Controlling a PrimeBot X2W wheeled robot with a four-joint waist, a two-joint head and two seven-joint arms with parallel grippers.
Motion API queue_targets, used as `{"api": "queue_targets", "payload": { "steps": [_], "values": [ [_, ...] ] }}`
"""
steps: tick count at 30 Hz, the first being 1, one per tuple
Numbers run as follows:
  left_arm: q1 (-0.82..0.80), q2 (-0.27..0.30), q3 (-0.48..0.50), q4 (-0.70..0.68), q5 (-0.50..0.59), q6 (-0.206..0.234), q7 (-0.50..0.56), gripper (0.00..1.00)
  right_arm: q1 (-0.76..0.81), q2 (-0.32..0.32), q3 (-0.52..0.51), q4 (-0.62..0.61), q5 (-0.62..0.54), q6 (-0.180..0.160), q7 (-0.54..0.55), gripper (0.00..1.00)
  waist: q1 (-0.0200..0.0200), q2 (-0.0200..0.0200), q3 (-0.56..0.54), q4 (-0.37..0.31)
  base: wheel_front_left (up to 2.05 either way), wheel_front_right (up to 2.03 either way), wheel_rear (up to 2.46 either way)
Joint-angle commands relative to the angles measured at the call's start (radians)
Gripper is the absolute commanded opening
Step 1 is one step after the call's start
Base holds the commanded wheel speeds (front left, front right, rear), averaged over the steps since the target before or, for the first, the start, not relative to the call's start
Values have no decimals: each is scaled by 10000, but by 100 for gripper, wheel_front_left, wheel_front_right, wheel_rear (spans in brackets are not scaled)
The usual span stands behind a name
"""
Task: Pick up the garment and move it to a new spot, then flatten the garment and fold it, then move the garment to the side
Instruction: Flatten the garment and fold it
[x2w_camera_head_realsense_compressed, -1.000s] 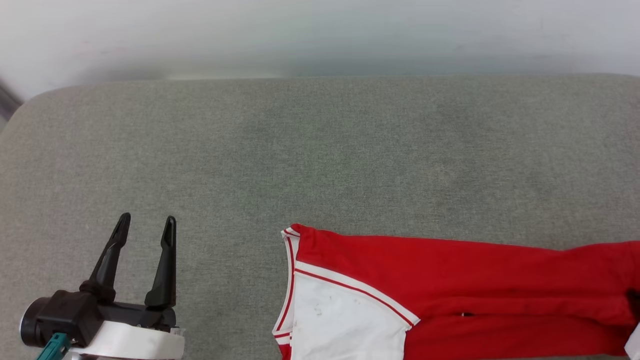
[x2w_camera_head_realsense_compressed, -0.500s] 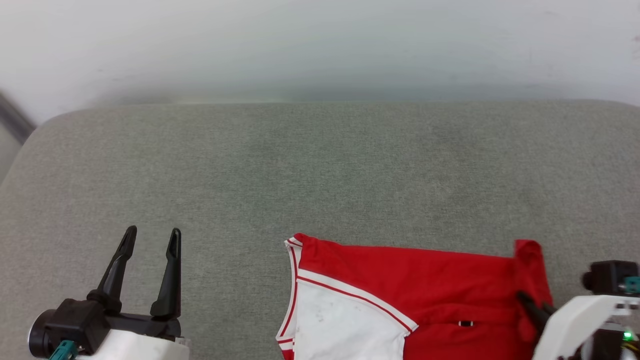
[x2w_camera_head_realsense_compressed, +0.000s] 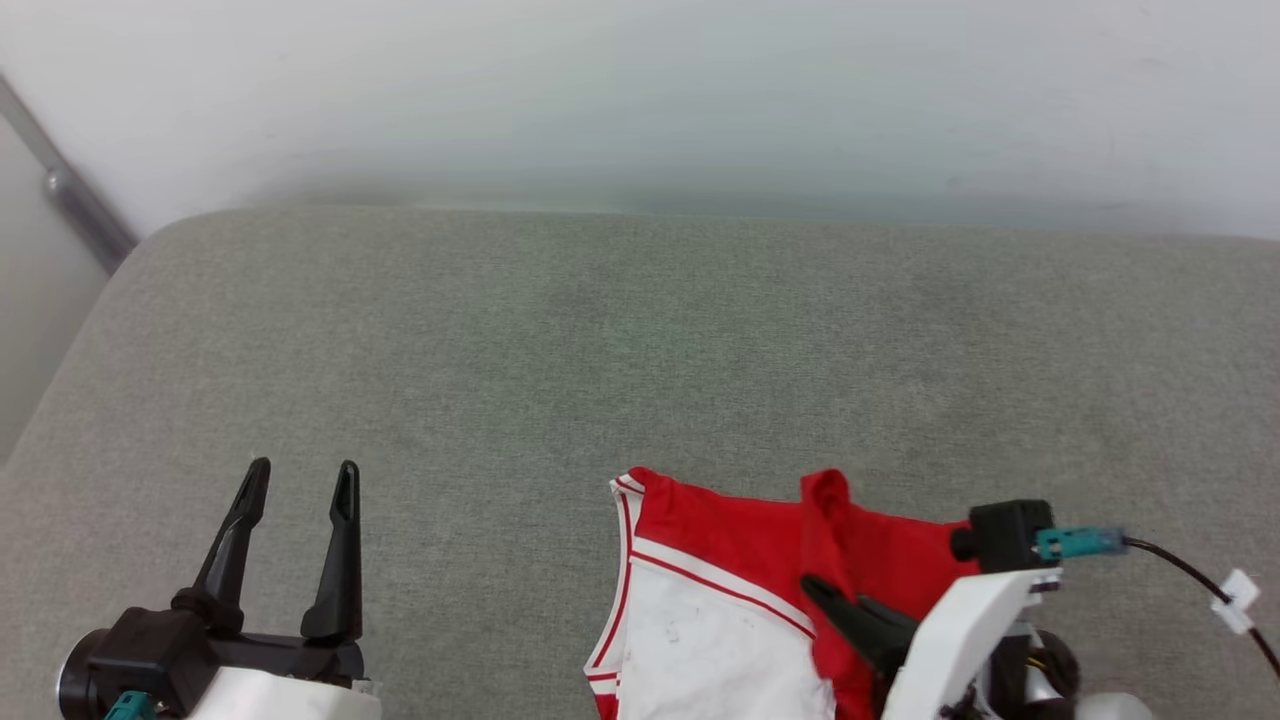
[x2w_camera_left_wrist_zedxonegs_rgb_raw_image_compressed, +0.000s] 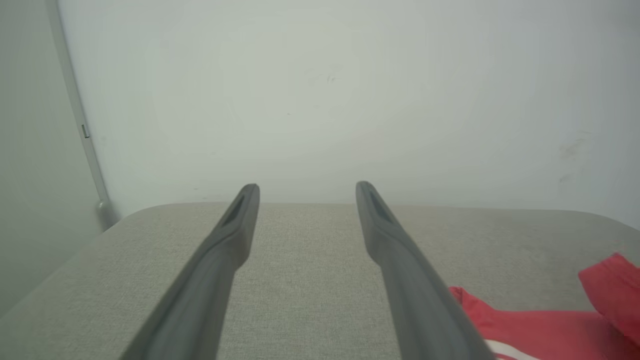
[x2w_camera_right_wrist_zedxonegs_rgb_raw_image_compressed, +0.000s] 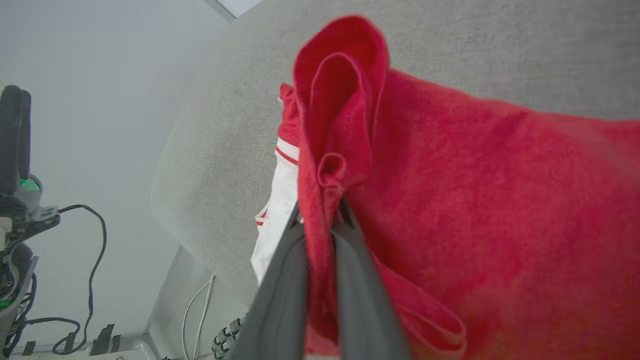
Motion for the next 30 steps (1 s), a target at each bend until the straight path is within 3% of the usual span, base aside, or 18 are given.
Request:
{"api": "queue_targets", "payload": {
  "steps": [1,8,14,15,16,22,26,30],
  "values": [
    [-40,-19,4,-44,51,-14,-20,100,-240,20,228,149,270,-1,-181,0,0,0,16,86,0,0,0],
    [-63,30,-169,15,52,-14,-20,100,-1287,20,1565,1538,1008,-1,-1061,0,0,0,102,362,0,0,0],
    [-74,20,-246,151,12,-14,-20,100,-1937,19,2139,2938,1066,-1,-1593,0,0,0,113,577,0,0,0],
    [-72,21,-262,165,9,-16,-20,100,-2045,21,2310,3102,1037,-1,-1665,20,0,0,117,602,0,0,0],
    [-75,26,-271,176,8,-16,-20,100,-2126,27,2497,3219,1005,-1,-1675,100,0,0,120,621,0,0,0],
    [-12,68,-259,277,-15,-15,-20,100,-2552,14,3272,3257,889,-1,-2248,100,0,0,85,556,0,0,0],
    [2,74,-256,261,15,-15,-20,100,-2946,12,2987,3407,411,-1,-2603,100,0,0,22,362,0,0,0],
    [16,42,-231,199,58,-16,-20,100,-3505,16,2435,3358,-852,-1,-2806,100,0,0,18,97,0,0,0]
  ]
}}
